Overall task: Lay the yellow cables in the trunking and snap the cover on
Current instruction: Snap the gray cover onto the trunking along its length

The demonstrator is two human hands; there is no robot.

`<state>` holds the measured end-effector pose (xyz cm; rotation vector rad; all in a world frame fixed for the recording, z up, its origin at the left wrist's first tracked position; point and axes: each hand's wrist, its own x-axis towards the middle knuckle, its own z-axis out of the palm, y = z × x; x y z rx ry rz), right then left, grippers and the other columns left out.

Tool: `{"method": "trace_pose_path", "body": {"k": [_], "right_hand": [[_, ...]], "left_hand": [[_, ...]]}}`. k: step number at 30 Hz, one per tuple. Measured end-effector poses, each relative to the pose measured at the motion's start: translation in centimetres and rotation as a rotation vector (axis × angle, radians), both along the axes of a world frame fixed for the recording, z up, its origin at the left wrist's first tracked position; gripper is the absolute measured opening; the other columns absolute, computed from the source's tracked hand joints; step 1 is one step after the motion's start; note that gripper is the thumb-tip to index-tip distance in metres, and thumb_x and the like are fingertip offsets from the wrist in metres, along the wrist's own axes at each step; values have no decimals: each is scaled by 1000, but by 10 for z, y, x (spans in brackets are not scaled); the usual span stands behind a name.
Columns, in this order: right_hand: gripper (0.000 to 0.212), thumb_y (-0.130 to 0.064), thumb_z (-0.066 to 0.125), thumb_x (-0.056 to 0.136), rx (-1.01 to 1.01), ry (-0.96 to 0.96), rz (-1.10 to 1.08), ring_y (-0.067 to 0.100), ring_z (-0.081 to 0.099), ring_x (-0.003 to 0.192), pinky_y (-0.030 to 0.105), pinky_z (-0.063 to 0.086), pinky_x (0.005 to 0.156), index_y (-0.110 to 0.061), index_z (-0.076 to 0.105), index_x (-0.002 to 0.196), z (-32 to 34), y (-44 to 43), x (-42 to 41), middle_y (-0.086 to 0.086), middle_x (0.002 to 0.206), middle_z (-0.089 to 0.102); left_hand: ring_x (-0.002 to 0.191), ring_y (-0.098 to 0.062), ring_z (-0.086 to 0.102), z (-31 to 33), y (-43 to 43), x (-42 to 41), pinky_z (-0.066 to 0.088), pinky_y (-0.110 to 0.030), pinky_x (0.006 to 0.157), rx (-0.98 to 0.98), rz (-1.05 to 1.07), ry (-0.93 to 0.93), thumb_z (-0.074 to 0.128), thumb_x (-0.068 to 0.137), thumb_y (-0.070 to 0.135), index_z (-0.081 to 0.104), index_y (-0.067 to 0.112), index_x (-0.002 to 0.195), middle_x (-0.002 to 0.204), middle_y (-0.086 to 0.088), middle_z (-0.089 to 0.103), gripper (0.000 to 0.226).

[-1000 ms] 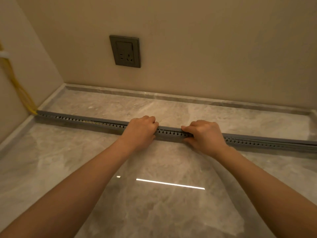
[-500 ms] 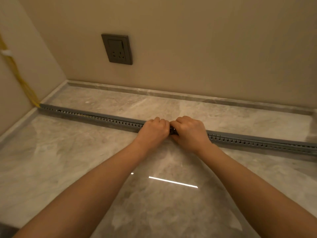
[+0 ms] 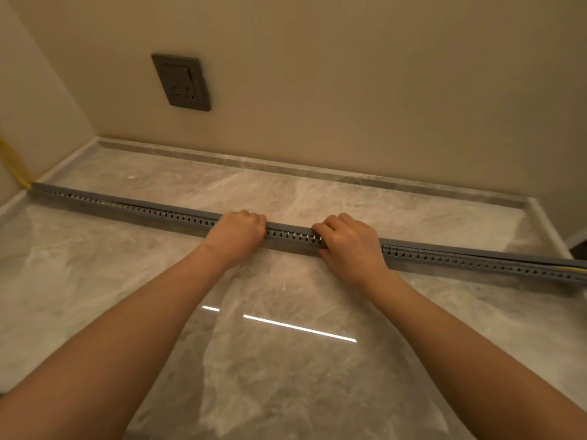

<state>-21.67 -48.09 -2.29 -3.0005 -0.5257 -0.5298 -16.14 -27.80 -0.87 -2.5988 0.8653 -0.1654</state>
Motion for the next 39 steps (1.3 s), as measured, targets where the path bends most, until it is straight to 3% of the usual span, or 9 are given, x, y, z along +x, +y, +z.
{"method": "trace_pose_path", "body": {"k": [6,11,15,19,24,29,33,39], "right_hand": [[26,-7,75,68,99,8,-22,32,61,77,32,43,54,-7,70,93,7,5,-6,12,80,67],[27,-8,80,63,108,-15,-67,30,62,71,26,35,51,-11,73,89,11,7,-4,8,74,69],[29,-12,81,62,135,1,-96,30,63,72,26,34,54,-14,74,90,13,7,-2,7,75,70],[24,-25,77,69,142,36,-121,27,62,74,27,33,55,-18,72,92,14,9,1,4,77,69],[28,-41,72,75,157,35,-126,26,61,73,26,32,54,-18,71,91,15,10,2,4,77,68],[32,-47,67,77,194,92,-114,17,58,82,29,42,58,-23,69,98,16,5,1,-2,86,66],[23,-45,67,77,378,275,-236,7,54,75,28,45,63,-27,70,90,19,-5,8,-9,83,65],[20,-45,76,68,536,470,-280,9,61,65,33,49,58,-25,73,71,24,-10,18,-10,66,68]], "left_hand": [[100,-26,58,2,5,-1,45,-35,75,-47,-34,30,40,96,24,49,9,111,111,-9,61,23],[91,-25,60,2,4,5,35,-32,63,-86,-95,16,43,93,22,54,10,102,103,-7,63,19],[88,-22,57,-4,-3,5,36,-31,62,-328,-116,91,51,88,35,56,14,99,97,-4,62,25],[99,-22,55,-10,-25,-2,43,-34,71,-493,-236,174,53,89,36,55,16,112,107,-2,62,31],[95,-22,56,-15,-38,-5,34,-30,64,-511,-283,103,46,93,32,56,13,108,102,-4,63,26],[91,-24,57,-6,-37,2,36,-33,65,-475,-303,153,46,93,34,57,12,106,98,-6,63,28],[91,-24,57,-2,-38,2,39,-34,66,-453,-301,167,48,91,34,57,12,104,97,-5,62,27],[90,-23,56,-3,-38,0,32,-31,62,-444,-298,167,46,91,34,57,13,100,96,-3,64,25]]}}
